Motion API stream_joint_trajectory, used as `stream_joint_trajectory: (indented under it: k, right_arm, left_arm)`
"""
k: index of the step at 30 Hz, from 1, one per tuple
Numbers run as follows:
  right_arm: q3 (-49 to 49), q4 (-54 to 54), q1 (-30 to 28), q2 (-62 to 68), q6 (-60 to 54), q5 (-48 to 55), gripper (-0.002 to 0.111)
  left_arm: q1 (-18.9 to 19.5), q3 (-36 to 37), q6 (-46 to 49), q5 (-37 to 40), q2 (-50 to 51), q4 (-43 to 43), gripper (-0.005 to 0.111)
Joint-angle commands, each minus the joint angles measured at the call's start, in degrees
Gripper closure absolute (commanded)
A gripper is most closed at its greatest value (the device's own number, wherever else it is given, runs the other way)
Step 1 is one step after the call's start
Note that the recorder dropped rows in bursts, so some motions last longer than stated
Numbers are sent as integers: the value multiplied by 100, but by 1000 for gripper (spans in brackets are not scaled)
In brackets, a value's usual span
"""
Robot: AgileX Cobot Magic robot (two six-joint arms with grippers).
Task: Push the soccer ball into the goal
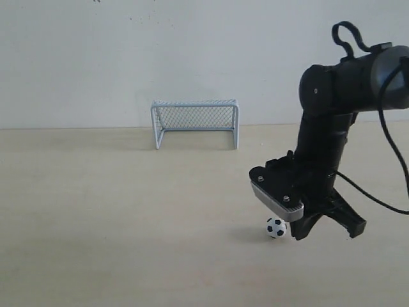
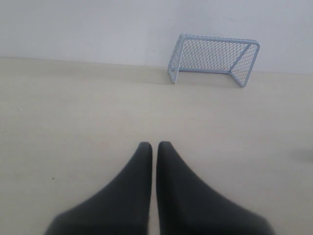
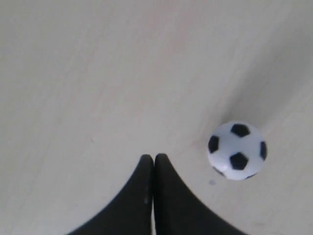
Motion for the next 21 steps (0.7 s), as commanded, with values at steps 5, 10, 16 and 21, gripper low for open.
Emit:
stream_joint_trajectory:
  k: [5, 10, 16, 21]
  right_arm:
    - [-42, -466, 369, 71, 261, -158, 108]
    - [-42, -705, 369, 274, 434, -208, 108]
    - [-42, -705, 369, 320, 438, -244, 108]
    - [-42, -705, 369, 380, 438, -145, 108]
  left_arm:
    - [19, 17, -46, 0, -16, -55, 102]
    - [19, 17, -46, 0, -16, -55, 102]
    - [19, 17, -46, 0, -16, -55, 102]
    - [19, 17, -46, 0, -16, -55, 102]
